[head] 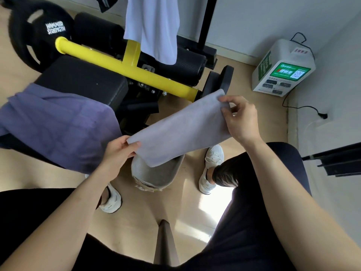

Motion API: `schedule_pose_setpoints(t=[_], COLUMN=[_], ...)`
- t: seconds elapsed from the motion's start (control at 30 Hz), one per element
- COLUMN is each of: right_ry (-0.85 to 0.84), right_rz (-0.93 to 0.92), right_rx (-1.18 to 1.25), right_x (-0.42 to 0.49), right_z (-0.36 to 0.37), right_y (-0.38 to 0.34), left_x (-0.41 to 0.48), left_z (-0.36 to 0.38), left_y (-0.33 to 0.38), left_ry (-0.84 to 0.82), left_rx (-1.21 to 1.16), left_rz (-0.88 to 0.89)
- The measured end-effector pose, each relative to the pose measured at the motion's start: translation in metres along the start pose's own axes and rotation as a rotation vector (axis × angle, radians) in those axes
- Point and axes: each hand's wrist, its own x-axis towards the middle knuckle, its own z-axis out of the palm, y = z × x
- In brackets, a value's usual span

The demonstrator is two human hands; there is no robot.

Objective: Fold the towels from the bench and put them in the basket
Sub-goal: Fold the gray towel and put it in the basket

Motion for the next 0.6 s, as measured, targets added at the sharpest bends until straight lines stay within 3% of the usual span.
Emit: schedule_pose_setpoints(t=[0.13,0.3,0.43,0.6], right_ry=[-0.058,-0.134,-0.175,-0.272], right_rz=[0.007,-0.043,-0.096,-0.035], right_rx=[-0.053,-0.049,0.094,0.306], right_x=[-0.002,-0.012,-0.026,-0.044], right_z=[0.009,0.020,0.037,0.059], right_y=[0.002,-0.003,-0.016,-0.030], left_x=[-0.004,-0.012,-0.018,-0.026], left_z=[0.006,0.010,0.017,0.029], left_y=[0.015,0.032,0.040,0.045], left_ry=[0.078,0.036,0.017,0.011], left_rx=[-0.085,-0.108,-0.122,-0.165], left_rz=[0.028,0.053,0.063,0.075])
